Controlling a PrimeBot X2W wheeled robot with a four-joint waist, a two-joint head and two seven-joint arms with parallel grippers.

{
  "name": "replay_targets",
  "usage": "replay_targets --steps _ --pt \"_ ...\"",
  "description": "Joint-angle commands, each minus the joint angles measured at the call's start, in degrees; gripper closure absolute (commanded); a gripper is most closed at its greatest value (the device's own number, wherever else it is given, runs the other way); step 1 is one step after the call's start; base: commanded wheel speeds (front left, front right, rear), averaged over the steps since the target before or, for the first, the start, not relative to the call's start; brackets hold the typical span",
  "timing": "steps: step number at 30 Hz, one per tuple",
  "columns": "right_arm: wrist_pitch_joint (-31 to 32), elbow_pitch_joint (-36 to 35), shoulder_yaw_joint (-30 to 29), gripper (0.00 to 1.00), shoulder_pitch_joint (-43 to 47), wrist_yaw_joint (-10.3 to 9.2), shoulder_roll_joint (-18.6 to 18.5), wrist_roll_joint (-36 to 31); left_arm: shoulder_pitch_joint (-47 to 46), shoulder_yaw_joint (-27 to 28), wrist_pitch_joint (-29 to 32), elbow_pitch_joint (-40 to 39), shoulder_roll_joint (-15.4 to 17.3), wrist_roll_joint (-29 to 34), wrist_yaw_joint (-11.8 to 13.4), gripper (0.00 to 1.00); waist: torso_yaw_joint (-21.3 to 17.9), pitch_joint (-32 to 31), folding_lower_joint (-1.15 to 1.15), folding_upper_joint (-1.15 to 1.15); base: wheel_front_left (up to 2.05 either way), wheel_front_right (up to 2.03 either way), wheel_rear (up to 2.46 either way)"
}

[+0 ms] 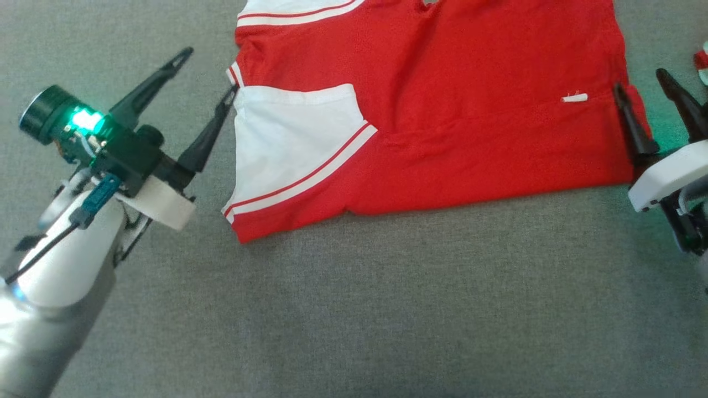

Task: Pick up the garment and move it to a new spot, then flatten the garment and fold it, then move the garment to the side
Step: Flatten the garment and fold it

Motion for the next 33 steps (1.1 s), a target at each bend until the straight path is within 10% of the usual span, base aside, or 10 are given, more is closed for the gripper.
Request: replay_targets --steps 1,14,26,27,29,33 --pt "-1.01 -0.79 -0.02 0.00 0.37 0.39 -0.40 0.63 0.55 4.40 -0.32 -1.65 1.22 -1.18 2.17 0.00 -0.05 -0.61 -0.02 0.00 0.00 0.00 0.00" --pt "-1.76 -3.65 -6.55 0.00 7.71 0.39 2.75 -1.38 25.98 11.19 0.80 -1.59 -11.45 -14.61 8.92 0.00 0.16 -5.22 -0.02 0.00 0.00 0.00 0.00" --pt "-1.77 -4.47 -7.35 0.00 8.72 0.39 4.27 -2.50 25.91 7.97 9.66 1.62 -11.18 -16.93 5.88 0.00 -1.41 -4.90 -0.02 0.00 0.00 0.00 0.00" --pt "-1.77 -4.38 -7.34 0.00 8.81 0.39 4.39 -2.49 25.82 7.79 9.99 1.64 -11.09 -16.99 5.66 0.16 -1.49 -4.89 -0.02 0.00 0.00 0.00 0.00" --pt "-1.77 -4.02 -7.32 0.00 9.03 0.39 4.62 -2.26 25.75 7.75 9.89 1.50 -10.98 -17.10 5.50 1.00 -1.56 -4.97 -0.02 0.00 0.00 0.00 0.00" --pt "-1.75 -1.14 -6.95 0.00 9.59 0.39 5.20 -0.71 26.05 8.09 9.24 0.75 -10.24 -17.55 5.14 1.00 -1.30 -5.53 -0.02 0.00 0.00 0.00 0.00"
